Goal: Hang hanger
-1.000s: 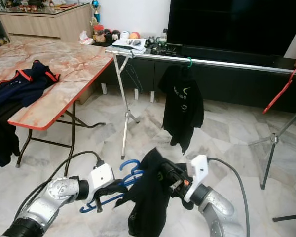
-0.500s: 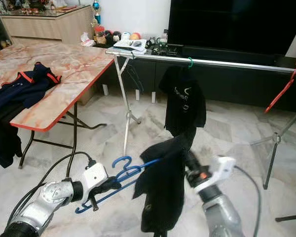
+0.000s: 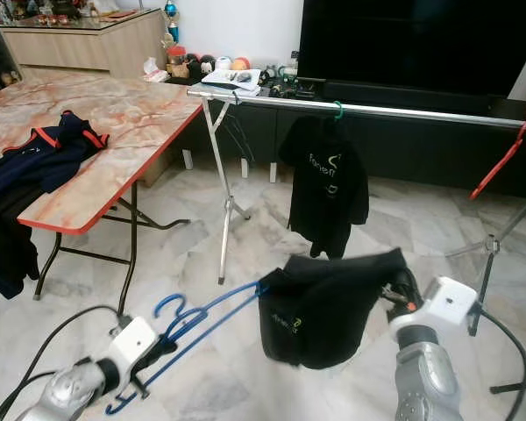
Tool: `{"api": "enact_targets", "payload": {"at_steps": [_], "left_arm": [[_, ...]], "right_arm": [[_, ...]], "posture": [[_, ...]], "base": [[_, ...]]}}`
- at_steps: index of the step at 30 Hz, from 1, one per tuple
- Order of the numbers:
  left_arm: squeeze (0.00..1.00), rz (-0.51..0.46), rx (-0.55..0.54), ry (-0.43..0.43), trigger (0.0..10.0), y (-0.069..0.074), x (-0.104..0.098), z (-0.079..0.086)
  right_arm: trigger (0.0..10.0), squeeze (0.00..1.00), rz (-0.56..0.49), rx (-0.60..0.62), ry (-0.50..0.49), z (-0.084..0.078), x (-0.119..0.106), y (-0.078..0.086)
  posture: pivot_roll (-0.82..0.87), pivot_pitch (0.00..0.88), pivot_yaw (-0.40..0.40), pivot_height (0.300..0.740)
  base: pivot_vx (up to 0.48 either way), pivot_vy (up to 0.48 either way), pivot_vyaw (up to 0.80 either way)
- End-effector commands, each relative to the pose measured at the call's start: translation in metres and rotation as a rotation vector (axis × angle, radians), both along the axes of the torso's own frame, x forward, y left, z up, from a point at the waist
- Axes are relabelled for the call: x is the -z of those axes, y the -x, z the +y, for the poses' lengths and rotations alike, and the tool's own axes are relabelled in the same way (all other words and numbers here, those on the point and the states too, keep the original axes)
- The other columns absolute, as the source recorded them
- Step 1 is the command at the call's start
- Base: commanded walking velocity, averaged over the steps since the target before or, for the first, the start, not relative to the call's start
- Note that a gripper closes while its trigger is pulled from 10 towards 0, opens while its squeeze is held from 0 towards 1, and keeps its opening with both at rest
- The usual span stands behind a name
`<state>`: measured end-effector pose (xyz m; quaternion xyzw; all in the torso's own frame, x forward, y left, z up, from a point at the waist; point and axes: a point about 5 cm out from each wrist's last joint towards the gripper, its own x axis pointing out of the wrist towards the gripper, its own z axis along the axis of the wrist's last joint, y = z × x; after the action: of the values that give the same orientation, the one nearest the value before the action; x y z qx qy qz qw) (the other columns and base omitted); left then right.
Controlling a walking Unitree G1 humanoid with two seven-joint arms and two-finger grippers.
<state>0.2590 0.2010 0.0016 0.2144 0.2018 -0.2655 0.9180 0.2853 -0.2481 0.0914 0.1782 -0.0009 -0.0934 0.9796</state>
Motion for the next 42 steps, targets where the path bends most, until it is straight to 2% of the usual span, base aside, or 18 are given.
{"api": "enact_targets", "payload": {"at_steps": [1,2,3,4,6,12,16,17,20,22,23,26,28,31,34,35,37,42], "left_arm": [[0.00,0.044,-0.165,-0.063,0.2,0.013,0.010,0.033],[0.00,0.083,-0.208,-0.092,5.6,0.022,0.019,0.039],[0.00,0.141,-0.265,-0.137,10.0,0.037,0.032,0.046],[0.00,0.141,-0.265,-0.137,10.0,0.037,0.032,0.046],[0.00,0.255,-0.380,-0.165,10.0,0.068,0.055,0.055],[0.00,0.260,-0.431,-0.118,10.0,0.082,0.062,0.053],[0.00,0.231,-0.433,-0.068,10.0,0.074,0.058,0.050],[0.00,0.230,-0.406,0.084,10.0,0.067,0.053,0.041],[0.00,0.210,-0.337,0.177,10.0,0.056,0.046,0.032],[0.00,0.159,-0.255,0.299,10.0,0.036,0.030,0.020],[0.00,0.159,-0.255,0.299,10.0,0.036,0.030,0.020],[0.00,0.164,-0.046,0.354,10.0,0.019,0.010,0.004],[0.00,0.198,0.097,0.297,10.0,0.017,0.005,-0.002],[0.00,0.238,0.307,0.121,10.0,0.012,-0.004,-0.002],[0.00,0.289,0.426,0.075,10.0,0.005,-0.021,0.000],[0.00,0.289,0.426,0.075,10.0,0.005,-0.021,0.000],[0.00,0.384,0.572,-0.028,10.0,0.008,-0.032,0.002],[0.00,0.427,0.628,-0.090,10.0,0.011,-0.032,0.005]], "right_arm": [[0.0,0.00,-0.059,0.099,0.042,-0.019,-0.015,0.001],[0.0,0.00,-0.047,0.104,0.061,-0.018,-0.014,0.001],[0.0,0.00,-0.029,0.117,0.082,-0.017,-0.011,0.001],[0.0,0.00,-0.029,0.117,0.082,-0.017,-0.011,0.001],[0.0,0.00,-0.016,0.160,0.076,-0.017,-0.007,0.003],[0.0,0.00,-0.017,0.135,0.068,-0.013,-0.006,0.002],[0.0,0.00,-0.006,0.089,0.083,-0.005,-0.005,-0.002],[0.0,0.00,0.056,0.026,0.140,0.004,0.003,-0.006],[0.0,0.00,0.100,-0.116,0.226,0.021,0.011,-0.007],[0.0,0.00,0.126,-0.246,0.264,0.036,0.016,-0.006],[0.0,0.00,0.126,-0.246,0.264,0.036,0.016,-0.006],[0.0,0.00,0.154,-0.394,0.352,0.050,0.022,-0.006],[0.0,0.00,0.146,-0.493,0.423,0.059,0.021,-0.008],[0.0,0.00,0.099,-0.677,0.521,0.076,0.015,-0.010],[0.0,0.00,0.092,-0.827,0.633,0.084,0.013,-0.010],[0.0,0.00,0.092,-0.827,0.633,0.084,0.013,-0.010],[0.0,0.00,0.112,-0.883,0.781,0.083,0.018,-0.012],[0.0,0.00,0.115,-0.894,0.797,0.082,0.018,-0.013]], "posture": [[0.09,0.011,0.026,0.740],[0.09,0.009,0.025,0.740],[0.09,0.005,0.024,0.740],[0.09,0.005,0.024,0.740],[0.09,0.000,0.024,0.740],[0.09,0.000,0.026,0.740],[0.09,0.000,0.026,0.740],[0.09,0.000,0.027,0.740],[0.09,0.000,0.028,0.740],[0.09,0.008,0.024,0.740],[0.09,0.008,0.024,0.740],[0.10,0.013,0.022,0.740],[0.09,0.017,0.024,0.740],[0.10,0.019,0.022,0.740],[0.09,0.023,0.020,0.740],[0.09,0.023,0.020,0.740],[0.09,0.029,0.018,0.740],[0.10,0.031,0.019,0.740]], "base": [[0.000,0.000,0.00],[0.000,0.000,0.00],[0.000,0.000,0.00],[0.000,0.000,0.00],[0.000,0.000,0.00],[0.000,0.000,0.00],[0.000,0.000,0.00],[0.000,0.000,0.00],[0.000,0.000,0.00],[0.000,0.000,0.00],[0.000,0.000,0.00],[0.000,0.000,0.00],[0.000,0.000,0.00],[0.000,0.000,0.00],[0.000,0.000,0.00],[0.000,0.000,0.00],[0.000,0.000,0.00],[0.000,0.000,0.00]]}}
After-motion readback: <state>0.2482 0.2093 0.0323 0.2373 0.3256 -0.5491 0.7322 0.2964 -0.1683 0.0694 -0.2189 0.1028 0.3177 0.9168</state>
